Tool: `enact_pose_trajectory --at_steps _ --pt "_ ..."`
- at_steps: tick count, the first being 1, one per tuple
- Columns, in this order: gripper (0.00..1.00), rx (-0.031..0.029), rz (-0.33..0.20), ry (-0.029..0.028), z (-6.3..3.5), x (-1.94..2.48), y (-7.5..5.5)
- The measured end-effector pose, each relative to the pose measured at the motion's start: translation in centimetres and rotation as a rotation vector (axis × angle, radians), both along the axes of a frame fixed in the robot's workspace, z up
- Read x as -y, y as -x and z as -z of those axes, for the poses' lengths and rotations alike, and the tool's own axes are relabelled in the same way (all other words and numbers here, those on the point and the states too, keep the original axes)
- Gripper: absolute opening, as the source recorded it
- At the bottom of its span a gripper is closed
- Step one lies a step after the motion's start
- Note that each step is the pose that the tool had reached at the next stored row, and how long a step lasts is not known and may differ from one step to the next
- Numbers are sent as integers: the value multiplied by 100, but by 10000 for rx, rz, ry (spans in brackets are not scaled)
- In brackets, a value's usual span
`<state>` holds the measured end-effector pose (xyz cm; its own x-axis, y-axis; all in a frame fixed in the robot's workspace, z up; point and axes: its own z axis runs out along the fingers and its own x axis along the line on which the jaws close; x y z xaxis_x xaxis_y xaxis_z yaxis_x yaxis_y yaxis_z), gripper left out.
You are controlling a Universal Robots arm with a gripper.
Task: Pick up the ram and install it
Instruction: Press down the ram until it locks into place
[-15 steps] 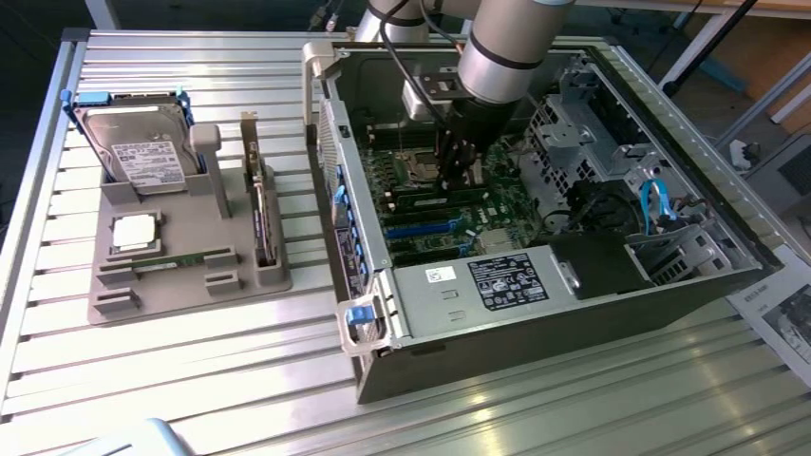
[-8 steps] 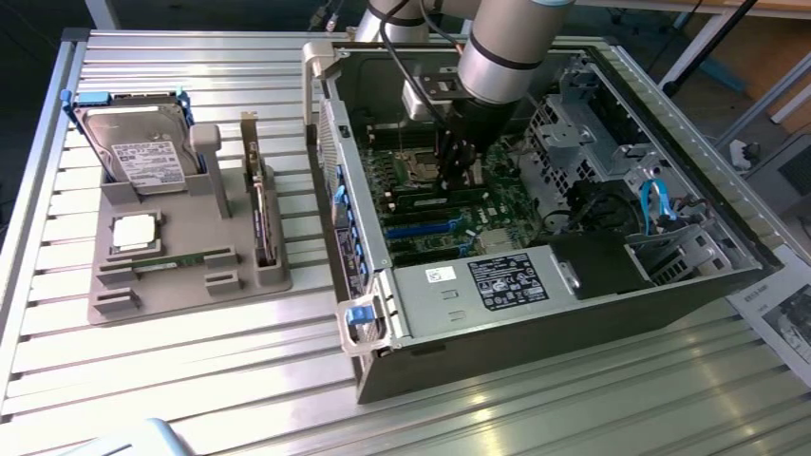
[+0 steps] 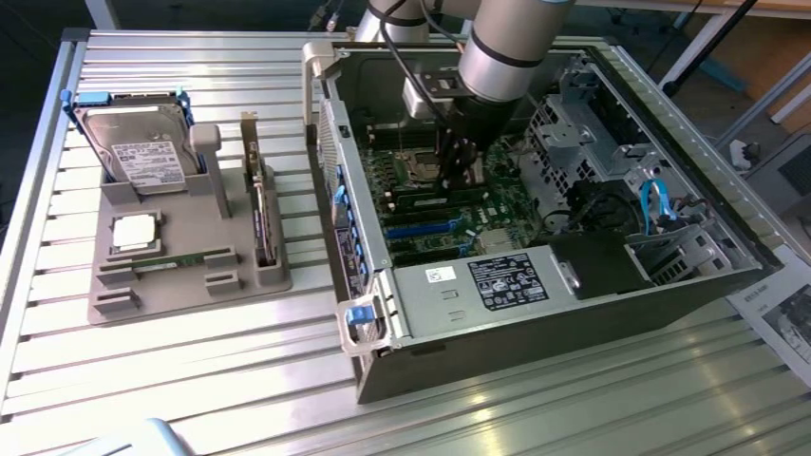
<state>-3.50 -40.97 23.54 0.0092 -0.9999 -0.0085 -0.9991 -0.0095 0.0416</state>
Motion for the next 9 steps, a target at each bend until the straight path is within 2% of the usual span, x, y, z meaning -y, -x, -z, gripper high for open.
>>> enact_pose_trajectory --at_steps 5,9 --pt "10 -3 1 1 -21 0 0" --pt "10 34 1 4 -17 0 143"
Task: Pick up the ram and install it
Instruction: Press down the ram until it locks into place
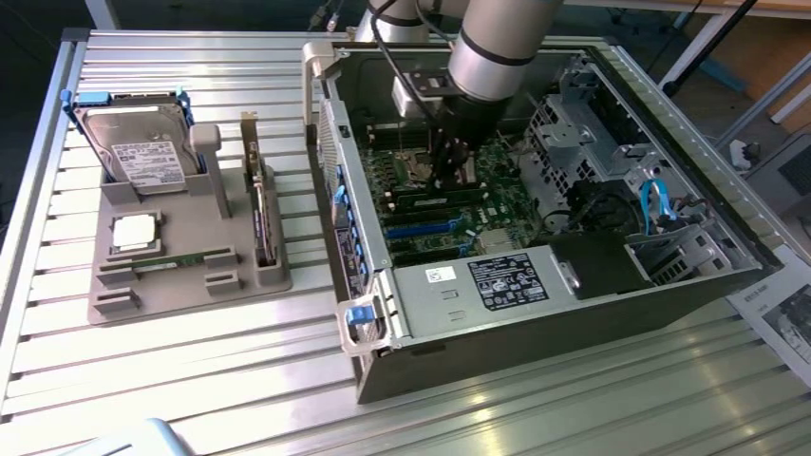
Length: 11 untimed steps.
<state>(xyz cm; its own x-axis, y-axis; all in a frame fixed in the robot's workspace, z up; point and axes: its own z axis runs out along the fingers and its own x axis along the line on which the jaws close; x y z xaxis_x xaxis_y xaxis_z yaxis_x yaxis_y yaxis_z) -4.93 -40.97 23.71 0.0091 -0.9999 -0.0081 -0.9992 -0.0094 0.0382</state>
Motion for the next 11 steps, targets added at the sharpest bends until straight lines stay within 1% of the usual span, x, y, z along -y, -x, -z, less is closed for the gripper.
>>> enact_pose_trajectory --at_steps 2,4,6,9,11 --pt "10 30 1 -1 2 0 102" --pt "10 49 -1 -1 4 0 177" --pt "10 65 0 -1 5 0 278" --pt "10 78 0 -1 7 0 360" --pt "10 81 0 -1 7 -1 374"
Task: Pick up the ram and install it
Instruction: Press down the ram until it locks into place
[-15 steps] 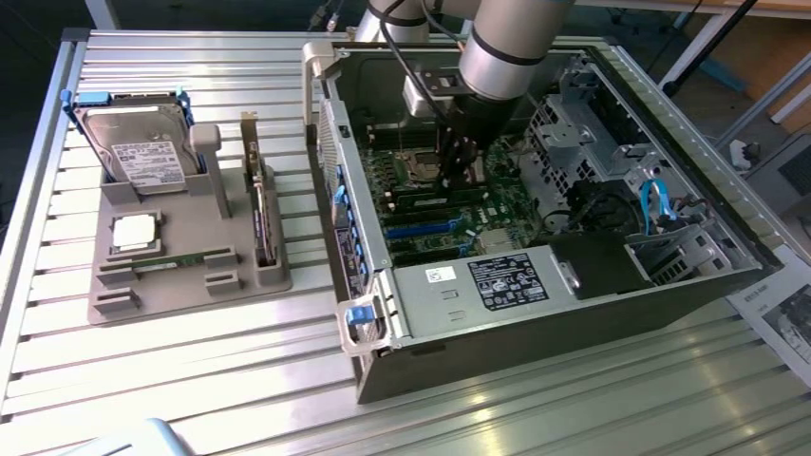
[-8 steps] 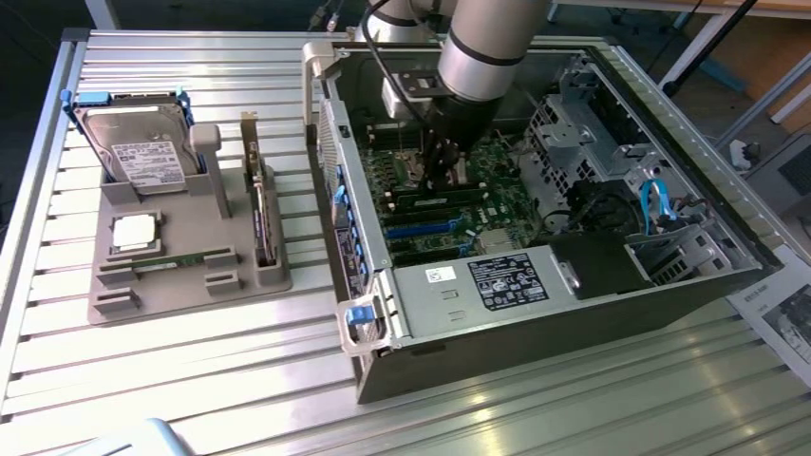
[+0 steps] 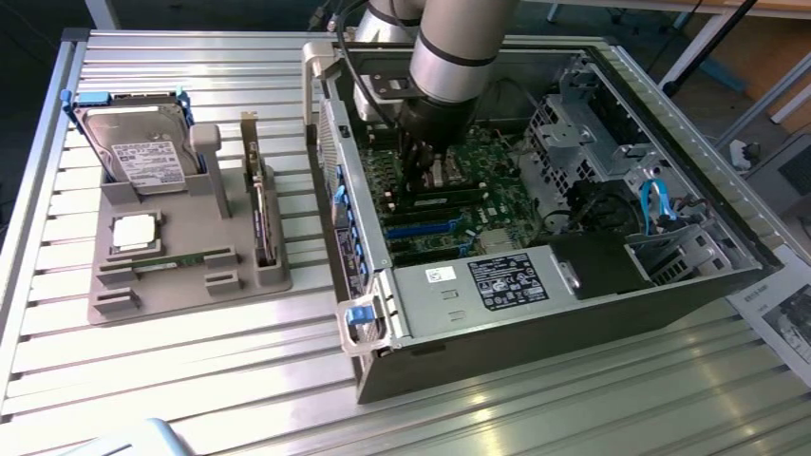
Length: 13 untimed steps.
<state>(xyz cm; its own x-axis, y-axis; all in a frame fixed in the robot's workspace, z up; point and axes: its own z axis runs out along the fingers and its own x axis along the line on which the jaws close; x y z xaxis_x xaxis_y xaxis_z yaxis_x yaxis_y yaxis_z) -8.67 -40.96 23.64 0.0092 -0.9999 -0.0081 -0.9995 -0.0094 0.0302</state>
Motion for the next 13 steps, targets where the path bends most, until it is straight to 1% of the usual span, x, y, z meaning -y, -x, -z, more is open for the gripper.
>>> enact_pose_trajectory --at_steps 13 --pt "10 0 0 2 22 0 12"
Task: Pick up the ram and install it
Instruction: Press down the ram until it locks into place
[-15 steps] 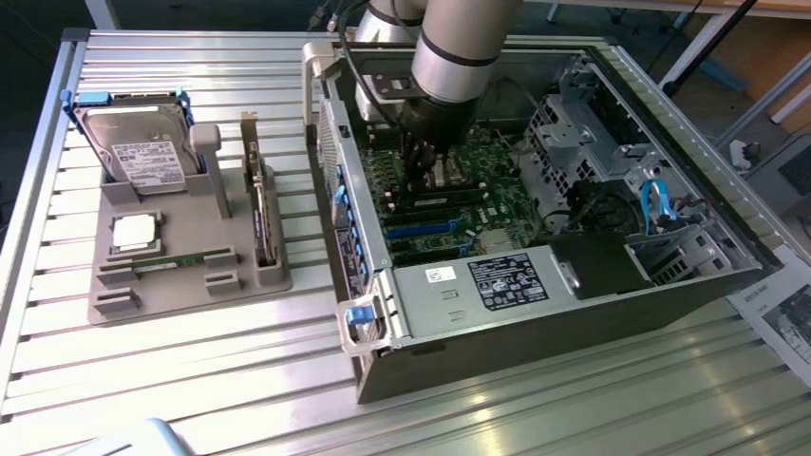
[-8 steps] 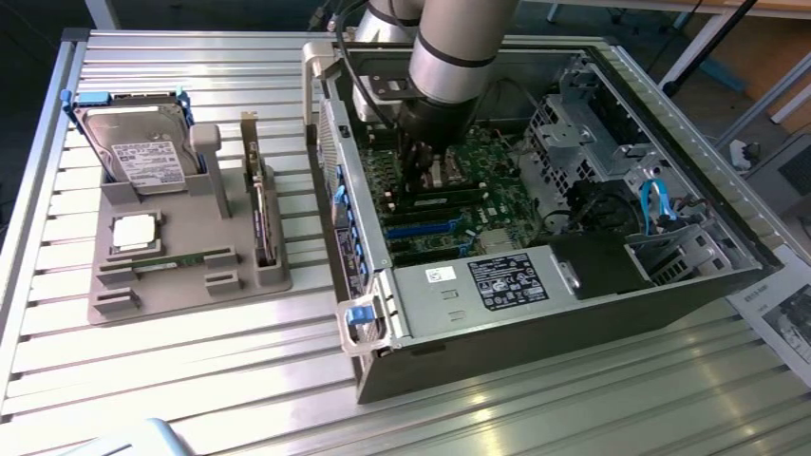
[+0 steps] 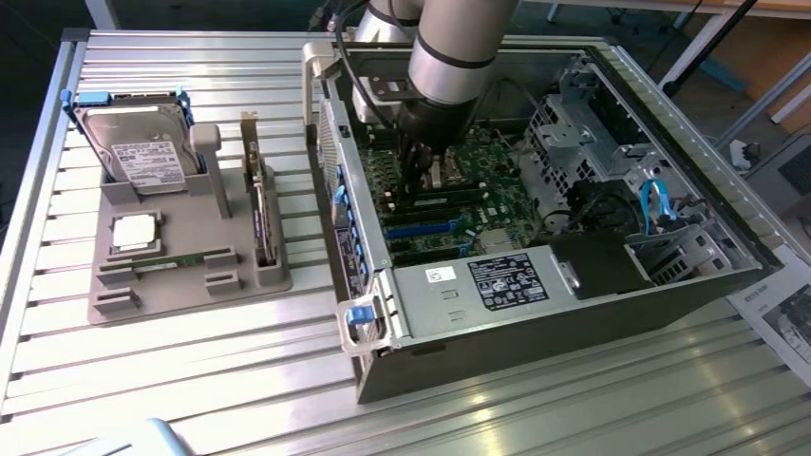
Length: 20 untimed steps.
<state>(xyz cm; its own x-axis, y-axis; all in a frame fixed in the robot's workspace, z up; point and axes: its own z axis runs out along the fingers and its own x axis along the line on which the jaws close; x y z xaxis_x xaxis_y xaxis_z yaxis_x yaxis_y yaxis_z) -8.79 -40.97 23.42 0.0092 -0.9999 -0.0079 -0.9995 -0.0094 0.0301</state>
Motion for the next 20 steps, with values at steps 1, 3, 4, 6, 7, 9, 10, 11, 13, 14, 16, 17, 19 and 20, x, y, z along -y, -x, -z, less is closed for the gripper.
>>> enact_pose_trajectory --at_steps 1,3,4,6,7,9,10,11,13,14,16,17,19,20 --pt "10 0 0 0 1 0 0" --pt "10 -1 0 1 1 0 0" --pt "10 0 0 0 2 0 0" --pt "10 -1 0 0 6 1 0" --pt "10 -1 1 1 9 2 1" --pt "10 -2 1 2 13 4 1" --pt "10 -1 0 1 15 6 0" --pt "10 0 1 0 18 7 0" --pt "10 0 0 1 22 10 0" --pt "10 0 0 0 25 13 0" --pt "10 -1 0 1 29 17 0" --pt "10 -1 1 1 31 20 0" --pt "10 -1 0 1 36 24 0" --pt "10 -1 0 1 38 25 0"
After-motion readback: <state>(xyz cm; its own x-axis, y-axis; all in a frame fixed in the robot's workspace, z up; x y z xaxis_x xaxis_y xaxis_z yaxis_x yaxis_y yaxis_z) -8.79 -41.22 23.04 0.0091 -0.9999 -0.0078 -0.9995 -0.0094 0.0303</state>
